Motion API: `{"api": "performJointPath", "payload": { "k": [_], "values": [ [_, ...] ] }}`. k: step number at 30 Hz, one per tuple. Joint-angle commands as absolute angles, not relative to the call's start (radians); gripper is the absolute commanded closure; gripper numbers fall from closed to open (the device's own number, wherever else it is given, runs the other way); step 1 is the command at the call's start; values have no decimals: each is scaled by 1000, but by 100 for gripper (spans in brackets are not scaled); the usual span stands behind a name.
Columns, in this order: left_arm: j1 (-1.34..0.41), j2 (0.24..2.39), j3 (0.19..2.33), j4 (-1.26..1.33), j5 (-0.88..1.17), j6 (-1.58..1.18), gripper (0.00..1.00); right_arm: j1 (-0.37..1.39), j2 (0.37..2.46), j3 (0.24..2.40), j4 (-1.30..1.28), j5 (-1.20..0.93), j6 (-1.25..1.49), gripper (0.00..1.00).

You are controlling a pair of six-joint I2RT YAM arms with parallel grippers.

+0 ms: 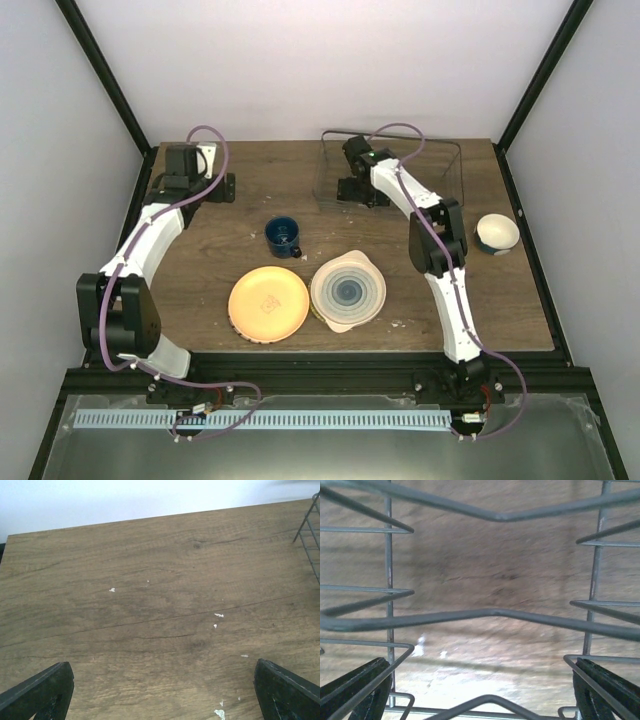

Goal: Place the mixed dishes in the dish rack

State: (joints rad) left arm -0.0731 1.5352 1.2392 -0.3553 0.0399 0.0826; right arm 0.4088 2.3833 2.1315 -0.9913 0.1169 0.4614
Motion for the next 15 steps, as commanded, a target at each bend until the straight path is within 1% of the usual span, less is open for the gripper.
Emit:
{"api": "performJointPath", "payload": {
  "k": [1,12,15],
  "values": [
    [-77,1512,1215,-369,56,88,0,472,2382,2158,-1041,44,484,0],
    [-78,1465,1180,-380,55,89,0,564,2347,2120,-1057,36,501,0],
    [-77,1456,1173,-384,53,90,0,579,2335,2081,-1053,34,510,0]
  ]
}}
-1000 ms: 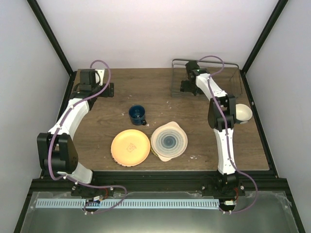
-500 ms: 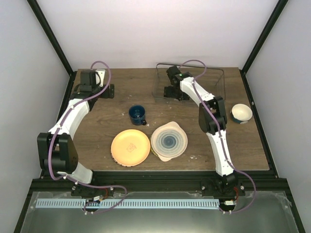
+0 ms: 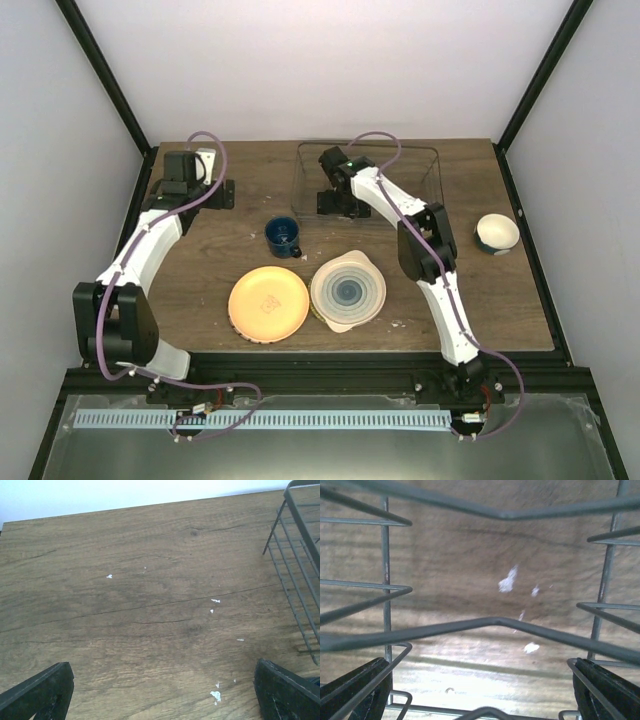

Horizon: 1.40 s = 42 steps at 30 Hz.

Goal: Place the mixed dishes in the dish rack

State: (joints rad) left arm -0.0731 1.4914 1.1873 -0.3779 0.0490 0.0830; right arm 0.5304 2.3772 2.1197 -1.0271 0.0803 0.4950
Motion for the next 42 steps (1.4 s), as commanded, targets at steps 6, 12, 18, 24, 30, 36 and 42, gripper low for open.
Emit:
{"api": "performJointPath", "payload": {
  "k": [6,12,18,24,30,36,42],
  "values": [
    [-79,1450,1173,-388,59,95,0,595,2324,2068,-1065,40,519,0],
    [-78,1457,1177,-383,69,91,0,597,2305,2048,-1057,75,523,0],
    [-78,1457,1175,-382,71,87,0,597,2306,2078,-1077,84,523,0],
    [-78,1459,1175,-383,65,86,0,597,2311,2134,-1093,114,511,0],
    [-87,1473,1197,-437,79,88,0,597,2317,2229,-1155,142,490,0],
    [-136,1460,1167,-521,72,59,0,597,2286,2241,-1190,172,476,0],
    [-169,1477,1153,-596,134,22,0,597,2203,2232,-1172,219,435,0]
  ]
}}
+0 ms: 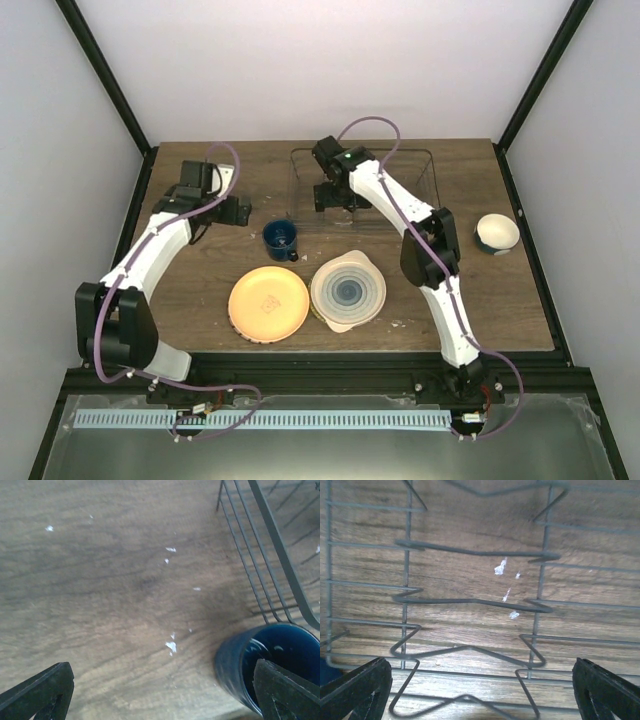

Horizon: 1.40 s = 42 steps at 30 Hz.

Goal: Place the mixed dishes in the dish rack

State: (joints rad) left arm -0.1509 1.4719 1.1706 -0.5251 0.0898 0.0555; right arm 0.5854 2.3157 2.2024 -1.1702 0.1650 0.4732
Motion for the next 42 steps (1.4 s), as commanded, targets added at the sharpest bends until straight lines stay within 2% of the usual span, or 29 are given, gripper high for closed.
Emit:
{"api": "performJointPath", "payload": {
  "k": [1,8,18,25,29,32,37,39,42],
  "values": [
    [-175,1480,1147,-595,144,18,0,597,2176,2226,-1162,224,411,0],
    [-234,1557,1165,-602,200,6,0,597,2019,2152,-1089,249,304,0],
    [-309,1671,1228,-597,202,-5,2,585,1836,1818,-923,77,301,0],
    [-327,1777,1259,-623,193,0,18,583,1827,1790,-936,90,308,0],
    [-346,1812,1267,-625,173,-2,24,581,1819,1790,-943,95,311,0],
    [-347,1808,1270,-616,168,-11,34,580,1818,1789,-951,101,316,0],
    [-347,1810,1272,-628,156,-5,71,580,1822,1786,-955,109,318,0],
    [-347,1801,1271,-630,164,-7,83,578,1823,1784,-953,112,317,0],
    [-347,1776,1268,-640,171,-9,96,577,1828,1784,-953,109,314,0]
  ]
}}
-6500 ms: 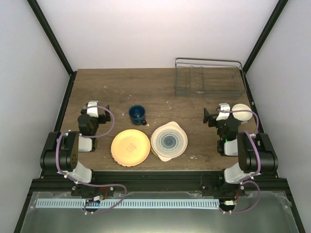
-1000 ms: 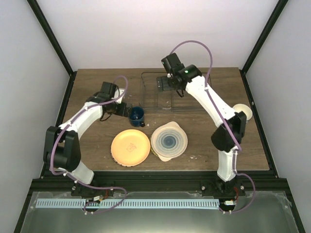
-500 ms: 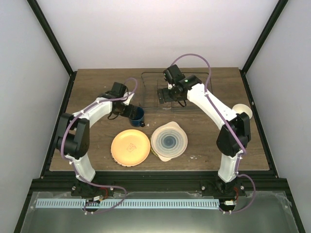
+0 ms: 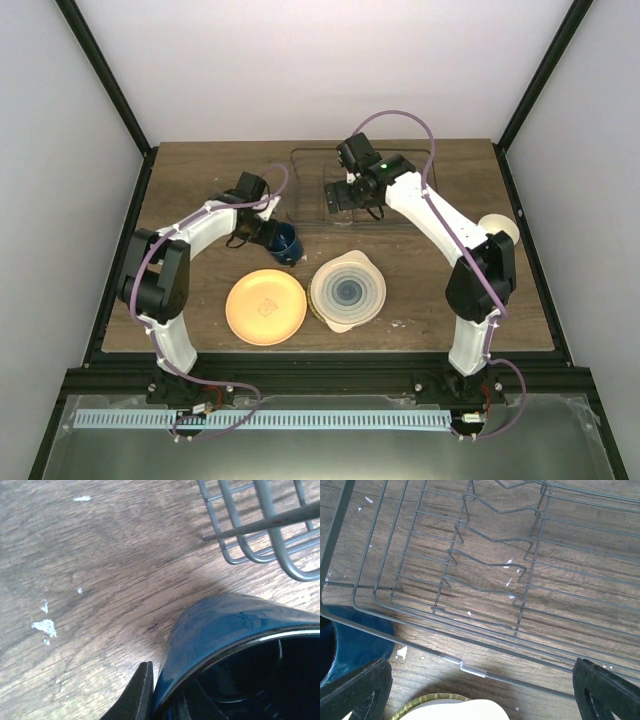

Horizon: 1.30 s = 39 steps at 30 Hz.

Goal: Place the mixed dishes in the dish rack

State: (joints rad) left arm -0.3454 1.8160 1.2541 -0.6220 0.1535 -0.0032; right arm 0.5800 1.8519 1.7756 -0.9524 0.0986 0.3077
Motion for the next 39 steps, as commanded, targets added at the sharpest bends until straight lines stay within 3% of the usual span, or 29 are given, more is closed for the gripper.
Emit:
{"api": "performJointPath", "payload": {
  "k": [1,10,14,17,26,31,36,39],
  "values": [
    [-347,1766,1273,-646,173,-8,99,577,1830,1784,-951,107,311,0],
    [-343,1642,1332,-754,210,-6,100,536,1834,1785,-914,-81,302,0],
    [-308,1532,1370,-742,222,-47,100,479,1804,1757,-834,-318,277,0],
    [-246,1460,1366,-624,341,-134,100,413,1758,1690,-708,-544,297,0],
    [-224,1316,1134,50,482,-459,100,267,1628,1347,-123,-1090,668,1],
    [-240,1321,998,390,504,-546,100,266,1649,1173,418,-1282,1085,20],
    [-250,1354,971,528,519,-555,100,271,1702,1079,911,-1332,1467,34],
    [-265,1381,991,558,538,-556,100,282,1742,1057,1111,-1326,1624,36]
  ]
}}
